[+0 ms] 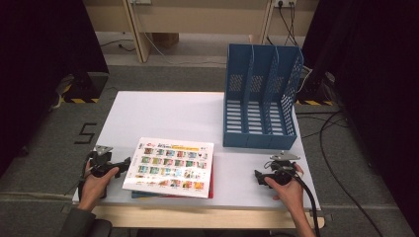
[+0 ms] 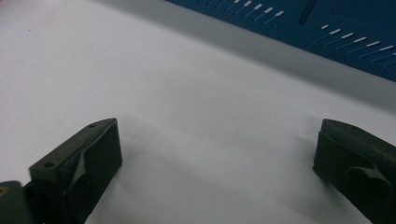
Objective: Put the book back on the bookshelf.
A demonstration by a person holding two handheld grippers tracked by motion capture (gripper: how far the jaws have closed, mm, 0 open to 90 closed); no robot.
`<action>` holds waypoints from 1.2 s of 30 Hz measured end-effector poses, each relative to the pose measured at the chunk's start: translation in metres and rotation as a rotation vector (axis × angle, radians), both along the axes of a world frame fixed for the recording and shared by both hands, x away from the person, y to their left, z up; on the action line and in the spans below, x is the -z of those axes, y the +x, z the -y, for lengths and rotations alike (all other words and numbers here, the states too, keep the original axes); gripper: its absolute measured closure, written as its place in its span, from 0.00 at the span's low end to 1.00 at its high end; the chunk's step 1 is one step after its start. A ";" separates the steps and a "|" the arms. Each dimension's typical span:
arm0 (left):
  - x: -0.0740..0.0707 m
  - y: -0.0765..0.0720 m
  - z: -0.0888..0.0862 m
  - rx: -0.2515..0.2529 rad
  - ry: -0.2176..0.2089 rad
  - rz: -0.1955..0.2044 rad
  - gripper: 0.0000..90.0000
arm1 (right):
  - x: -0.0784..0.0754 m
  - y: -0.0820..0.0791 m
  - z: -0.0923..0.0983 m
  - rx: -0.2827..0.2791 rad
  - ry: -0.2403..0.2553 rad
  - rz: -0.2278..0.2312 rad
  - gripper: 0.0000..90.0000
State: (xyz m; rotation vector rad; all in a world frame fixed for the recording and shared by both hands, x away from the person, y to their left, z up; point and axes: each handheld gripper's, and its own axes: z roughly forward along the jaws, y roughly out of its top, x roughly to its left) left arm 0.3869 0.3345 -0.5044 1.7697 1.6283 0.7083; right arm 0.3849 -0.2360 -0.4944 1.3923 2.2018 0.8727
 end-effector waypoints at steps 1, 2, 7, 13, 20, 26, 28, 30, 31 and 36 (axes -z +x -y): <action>0.000 0.000 0.000 0.004 -0.002 0.001 0.15 | -0.001 0.000 0.001 -0.005 -0.001 0.001 0.06; 0.000 0.000 0.000 0.015 -0.005 0.001 0.15 | -0.002 -0.001 0.001 -0.004 -0.001 0.003 0.10; -0.001 -0.003 0.002 0.054 0.019 0.010 0.16 | -0.006 -0.005 0.006 -0.026 0.081 0.009 0.18; -0.013 -0.010 -0.001 0.045 -0.006 0.057 0.16 | -0.011 -0.010 0.007 -0.044 0.117 0.037 0.23; -0.032 -0.019 0.006 0.096 -0.026 0.103 0.16 | -0.014 -0.014 0.004 -0.064 0.130 0.052 0.26; -0.043 -0.026 0.012 0.147 -0.050 0.108 0.25 | -0.015 -0.016 0.004 -0.066 0.135 0.058 0.28; -0.045 -0.027 0.014 0.157 -0.037 0.111 0.28 | -0.013 -0.016 0.003 -0.076 0.127 0.045 0.28; -0.047 -0.028 0.016 0.169 -0.043 0.109 0.35 | -0.012 -0.016 0.002 -0.073 0.115 0.040 0.28; -0.049 -0.029 0.017 0.174 -0.043 0.109 0.39 | -0.012 -0.015 0.002 -0.074 0.117 0.035 0.28; -0.057 -0.032 0.025 0.199 -0.018 0.107 0.54 | -0.011 -0.015 0.001 -0.075 0.128 0.022 0.29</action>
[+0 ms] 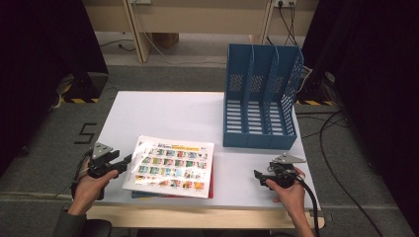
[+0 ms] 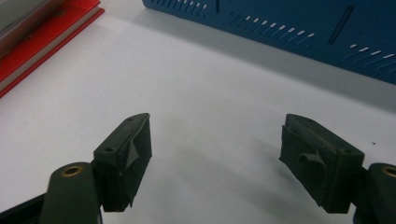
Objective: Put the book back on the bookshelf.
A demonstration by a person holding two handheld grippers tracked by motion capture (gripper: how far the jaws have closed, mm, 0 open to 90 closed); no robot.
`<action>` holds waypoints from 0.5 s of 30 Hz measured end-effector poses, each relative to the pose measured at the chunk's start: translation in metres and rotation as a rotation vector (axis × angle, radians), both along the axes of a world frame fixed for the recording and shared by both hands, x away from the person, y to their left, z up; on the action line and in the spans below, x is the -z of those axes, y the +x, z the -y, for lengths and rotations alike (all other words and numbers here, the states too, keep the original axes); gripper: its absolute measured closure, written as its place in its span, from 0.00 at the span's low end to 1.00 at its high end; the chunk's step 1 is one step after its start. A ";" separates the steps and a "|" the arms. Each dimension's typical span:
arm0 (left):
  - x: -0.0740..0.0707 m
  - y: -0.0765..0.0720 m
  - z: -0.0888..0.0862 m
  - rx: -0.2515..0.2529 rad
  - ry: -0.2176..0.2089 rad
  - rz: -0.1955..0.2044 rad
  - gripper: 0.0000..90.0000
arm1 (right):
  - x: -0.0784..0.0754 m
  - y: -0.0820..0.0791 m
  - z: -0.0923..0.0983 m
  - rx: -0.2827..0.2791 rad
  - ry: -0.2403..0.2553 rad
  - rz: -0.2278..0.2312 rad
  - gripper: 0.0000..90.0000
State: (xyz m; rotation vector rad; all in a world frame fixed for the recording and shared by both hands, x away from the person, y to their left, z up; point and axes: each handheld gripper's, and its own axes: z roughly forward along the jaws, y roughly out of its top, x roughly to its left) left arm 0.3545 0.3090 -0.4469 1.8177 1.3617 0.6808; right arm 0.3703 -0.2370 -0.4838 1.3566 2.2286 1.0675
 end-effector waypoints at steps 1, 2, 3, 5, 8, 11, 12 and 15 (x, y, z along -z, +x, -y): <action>-0.001 -0.001 0.002 0.005 0.007 0.000 0.57 | 0.000 0.000 0.000 0.001 0.003 -0.001 0.29; -0.001 -0.001 0.004 0.005 0.017 -0.001 0.59 | 0.000 0.000 0.000 -0.002 0.003 0.000 0.29; -0.001 -0.001 0.005 0.014 0.020 -0.007 0.59 | 0.000 0.000 0.000 -0.004 0.006 -0.001 0.29; 0.001 -0.001 0.007 0.033 0.000 -0.030 0.59 | 0.001 0.001 -0.001 0.000 0.010 -0.004 0.29; 0.006 -0.002 0.016 0.068 0.014 -0.049 0.54 | 0.001 0.000 -0.001 0.002 0.031 -0.005 0.29; 0.006 -0.003 0.023 0.086 0.034 -0.046 0.43 | -0.001 -0.001 0.000 -0.002 0.068 -0.004 0.29; 0.007 -0.003 0.026 0.085 0.036 -0.042 0.42 | -0.001 -0.001 -0.001 -0.002 0.085 -0.007 0.29; 0.008 -0.004 0.031 0.095 0.062 -0.028 0.43 | -0.003 -0.004 -0.005 -0.017 0.139 -0.014 0.28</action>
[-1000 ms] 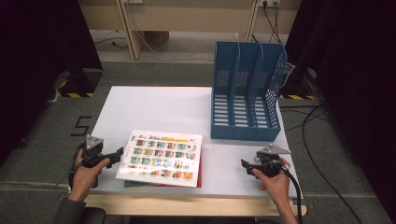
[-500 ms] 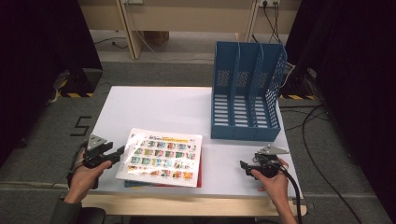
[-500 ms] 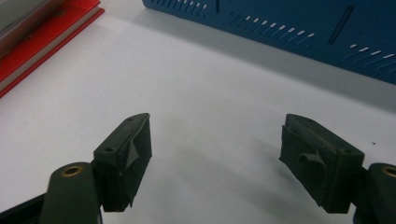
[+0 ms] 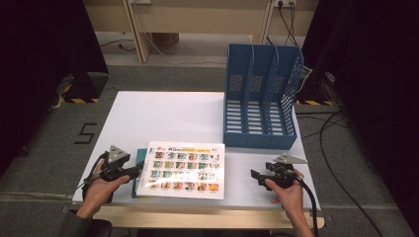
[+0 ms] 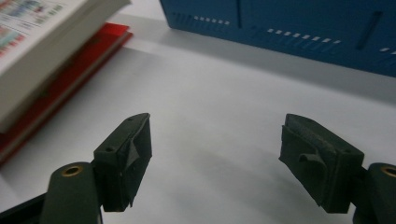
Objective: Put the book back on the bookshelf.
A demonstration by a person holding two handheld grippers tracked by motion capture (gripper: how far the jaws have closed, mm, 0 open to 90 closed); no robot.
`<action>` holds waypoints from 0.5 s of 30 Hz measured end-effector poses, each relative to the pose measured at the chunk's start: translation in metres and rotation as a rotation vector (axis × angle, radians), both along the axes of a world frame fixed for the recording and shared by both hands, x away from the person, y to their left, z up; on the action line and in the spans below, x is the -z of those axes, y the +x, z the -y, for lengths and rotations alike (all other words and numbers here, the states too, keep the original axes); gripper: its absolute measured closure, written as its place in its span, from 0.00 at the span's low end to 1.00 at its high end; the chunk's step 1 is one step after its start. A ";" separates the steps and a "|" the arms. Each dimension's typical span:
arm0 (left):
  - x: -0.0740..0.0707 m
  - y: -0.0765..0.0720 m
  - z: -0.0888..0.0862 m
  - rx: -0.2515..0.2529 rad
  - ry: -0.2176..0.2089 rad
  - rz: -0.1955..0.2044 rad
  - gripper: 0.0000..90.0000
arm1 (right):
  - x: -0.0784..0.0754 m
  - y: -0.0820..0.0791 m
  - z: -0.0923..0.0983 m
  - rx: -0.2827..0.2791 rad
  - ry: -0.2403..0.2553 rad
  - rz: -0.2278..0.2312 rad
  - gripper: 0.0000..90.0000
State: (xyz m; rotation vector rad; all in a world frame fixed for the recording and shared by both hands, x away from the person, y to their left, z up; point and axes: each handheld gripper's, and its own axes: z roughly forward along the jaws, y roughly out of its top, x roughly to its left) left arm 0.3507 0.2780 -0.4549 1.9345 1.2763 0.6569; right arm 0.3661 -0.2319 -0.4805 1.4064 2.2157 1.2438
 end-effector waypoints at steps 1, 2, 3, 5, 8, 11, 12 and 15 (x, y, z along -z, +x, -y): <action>0.000 0.000 0.001 -0.001 0.003 0.003 0.43 | -0.001 -0.001 -0.002 -0.004 0.014 -0.002 0.28; 0.000 0.001 0.000 -0.004 0.005 0.005 0.41 | -0.002 -0.002 -0.005 -0.017 0.028 0.005 0.28; 0.001 0.001 0.000 -0.011 0.003 0.007 0.39 | -0.003 -0.003 -0.008 -0.024 0.039 0.003 0.28; 0.003 0.002 -0.003 -0.022 -0.016 0.005 0.33 | -0.006 -0.006 -0.016 -0.048 0.082 0.003 0.27; 0.004 0.003 -0.006 -0.043 -0.041 -0.001 0.25 | -0.011 -0.011 -0.030 -0.097 0.119 0.004 0.26; 0.003 0.003 -0.009 -0.054 -0.062 0.003 0.20 | -0.013 -0.014 -0.043 -0.146 0.149 -0.005 0.25; 0.002 0.003 -0.010 -0.055 -0.067 0.006 0.20 | -0.013 -0.014 -0.047 -0.156 0.163 -0.005 0.25; 0.002 0.002 -0.010 -0.052 -0.069 0.002 0.20 | -0.015 -0.015 -0.057 -0.191 0.192 -0.016 0.25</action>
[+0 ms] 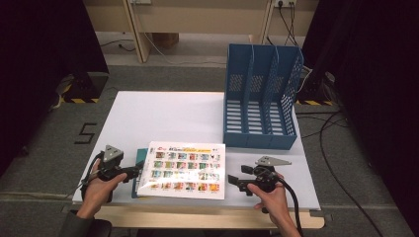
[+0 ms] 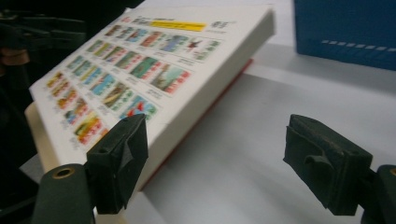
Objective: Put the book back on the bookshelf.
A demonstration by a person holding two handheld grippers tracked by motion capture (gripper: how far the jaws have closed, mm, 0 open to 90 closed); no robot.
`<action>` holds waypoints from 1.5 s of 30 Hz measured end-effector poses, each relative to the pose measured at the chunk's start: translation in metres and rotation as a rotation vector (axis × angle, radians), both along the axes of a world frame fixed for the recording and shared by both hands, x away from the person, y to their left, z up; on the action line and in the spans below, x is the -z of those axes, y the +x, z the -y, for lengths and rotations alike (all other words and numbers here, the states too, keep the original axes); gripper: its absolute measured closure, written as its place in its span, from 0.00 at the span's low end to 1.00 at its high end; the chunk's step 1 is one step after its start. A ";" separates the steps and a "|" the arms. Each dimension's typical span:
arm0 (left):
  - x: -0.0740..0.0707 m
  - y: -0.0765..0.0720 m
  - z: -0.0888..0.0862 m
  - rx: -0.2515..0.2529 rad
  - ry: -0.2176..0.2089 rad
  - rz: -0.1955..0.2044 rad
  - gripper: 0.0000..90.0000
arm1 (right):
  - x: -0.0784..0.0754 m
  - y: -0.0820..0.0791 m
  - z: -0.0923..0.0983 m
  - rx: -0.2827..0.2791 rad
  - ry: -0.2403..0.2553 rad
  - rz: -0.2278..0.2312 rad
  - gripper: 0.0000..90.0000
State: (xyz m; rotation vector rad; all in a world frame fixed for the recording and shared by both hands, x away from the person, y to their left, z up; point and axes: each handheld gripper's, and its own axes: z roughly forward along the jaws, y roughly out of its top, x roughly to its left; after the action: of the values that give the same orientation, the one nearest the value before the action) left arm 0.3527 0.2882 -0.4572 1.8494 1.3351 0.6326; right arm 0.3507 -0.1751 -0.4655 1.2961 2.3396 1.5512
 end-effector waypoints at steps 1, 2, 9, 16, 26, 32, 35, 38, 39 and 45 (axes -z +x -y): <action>0.000 0.000 0.000 0.006 0.002 -0.005 0.20 | 0.000 0.000 -0.003 -0.007 0.004 -0.003 0.24; 0.000 0.000 0.001 0.012 0.006 -0.007 0.20 | 0.000 0.000 -0.006 -0.014 0.003 -0.009 0.24; 0.002 0.001 0.001 0.018 0.015 -0.011 0.20 | 0.006 0.005 -0.023 -0.055 0.011 -0.053 0.26; 0.005 0.002 0.001 0.021 0.024 -0.027 0.21 | 0.012 0.016 -0.039 -0.088 0.040 -0.095 0.25; 0.006 0.001 0.001 0.023 0.016 -0.023 0.23 | 0.019 0.028 -0.061 -0.161 0.067 -0.154 0.16; 0.005 -0.001 0.004 0.058 0.011 -0.013 0.37 | 0.017 0.030 -0.061 -0.139 0.075 -0.167 0.22; 0.004 -0.003 0.009 0.102 0.036 0.003 0.49 | 0.012 0.028 -0.061 -0.134 0.063 -0.147 0.23; 0.004 -0.004 0.013 0.118 0.062 0.021 0.56 | 0.001 0.026 -0.056 -0.124 0.089 -0.108 0.29; 0.005 -0.004 0.015 0.117 0.057 0.021 0.56 | -0.004 0.026 -0.054 -0.122 0.094 -0.090 0.31; 0.005 -0.007 0.028 0.117 0.071 0.039 0.59 | -0.035 0.034 -0.045 -0.112 0.111 -0.023 0.43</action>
State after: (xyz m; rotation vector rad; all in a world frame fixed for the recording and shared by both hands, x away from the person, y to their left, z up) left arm 0.3459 0.2599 -0.4627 1.9467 1.1835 0.6579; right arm 0.3851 -0.1302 -0.4303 1.2301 2.4097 1.7311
